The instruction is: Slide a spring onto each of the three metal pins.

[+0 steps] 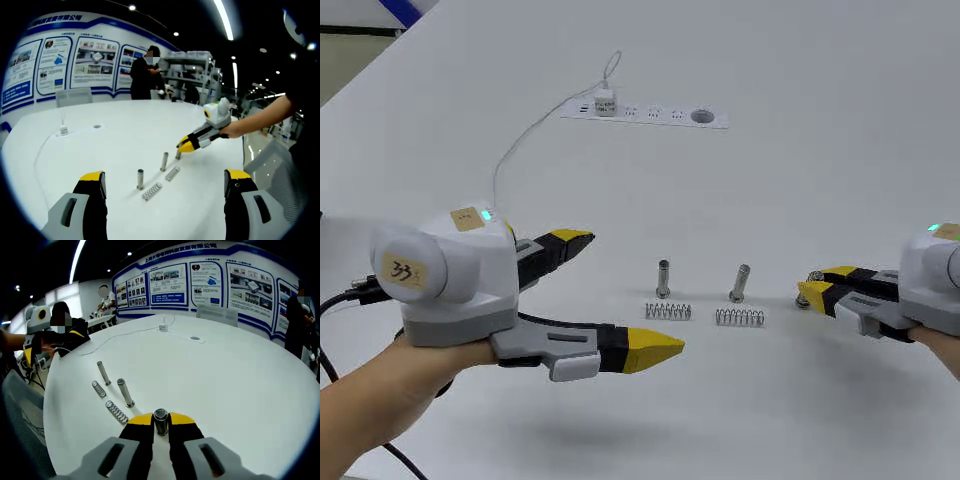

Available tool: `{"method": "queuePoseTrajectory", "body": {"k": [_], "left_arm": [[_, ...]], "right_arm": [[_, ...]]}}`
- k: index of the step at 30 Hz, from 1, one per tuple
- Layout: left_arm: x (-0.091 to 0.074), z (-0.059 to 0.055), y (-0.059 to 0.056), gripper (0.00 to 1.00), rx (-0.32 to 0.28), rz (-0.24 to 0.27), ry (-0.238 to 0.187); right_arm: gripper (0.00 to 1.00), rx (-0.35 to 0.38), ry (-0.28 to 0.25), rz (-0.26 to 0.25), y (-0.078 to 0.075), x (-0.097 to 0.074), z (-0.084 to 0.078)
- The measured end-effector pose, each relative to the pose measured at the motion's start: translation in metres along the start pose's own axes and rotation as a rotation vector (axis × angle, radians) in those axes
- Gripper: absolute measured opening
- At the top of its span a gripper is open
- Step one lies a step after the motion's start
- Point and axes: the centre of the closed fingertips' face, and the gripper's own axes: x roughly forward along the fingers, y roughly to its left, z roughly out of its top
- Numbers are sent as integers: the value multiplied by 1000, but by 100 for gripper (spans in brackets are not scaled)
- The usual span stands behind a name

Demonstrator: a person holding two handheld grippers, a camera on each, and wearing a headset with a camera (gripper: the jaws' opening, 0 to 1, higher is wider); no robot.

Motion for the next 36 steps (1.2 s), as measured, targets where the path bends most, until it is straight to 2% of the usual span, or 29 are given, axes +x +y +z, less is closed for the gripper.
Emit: {"method": "queuePoseTrajectory", "body": {"k": [5,8,11,19,26,31,34,36], "left_arm": [[-1,5,1,100,-4,2,-15],[-1,2,-1,100,5,-3,-5],[-2,1,-2,100,8,-6,1],[-4,1,-4,100,9,-8,2],[-3,0,-6,100,15,-16,4],[-2,-2,-7,100,16,-21,14],[-3,-3,-7,100,15,-22,14],[-4,-3,-6,100,14,-19,15]], "right_arm": [[14,-15,22,17,3,0,-3],[19,-23,30,18,2,0,-4],[20,-26,28,14,2,-3,-2],[21,-63,16,21,3,-17,9],[22,-119,-20,26,6,-31,29],[22,-217,-32,115,35,-29,37],[22,-279,-1,188,57,-23,30],[22,-329,40,225,66,-16,20]]}}
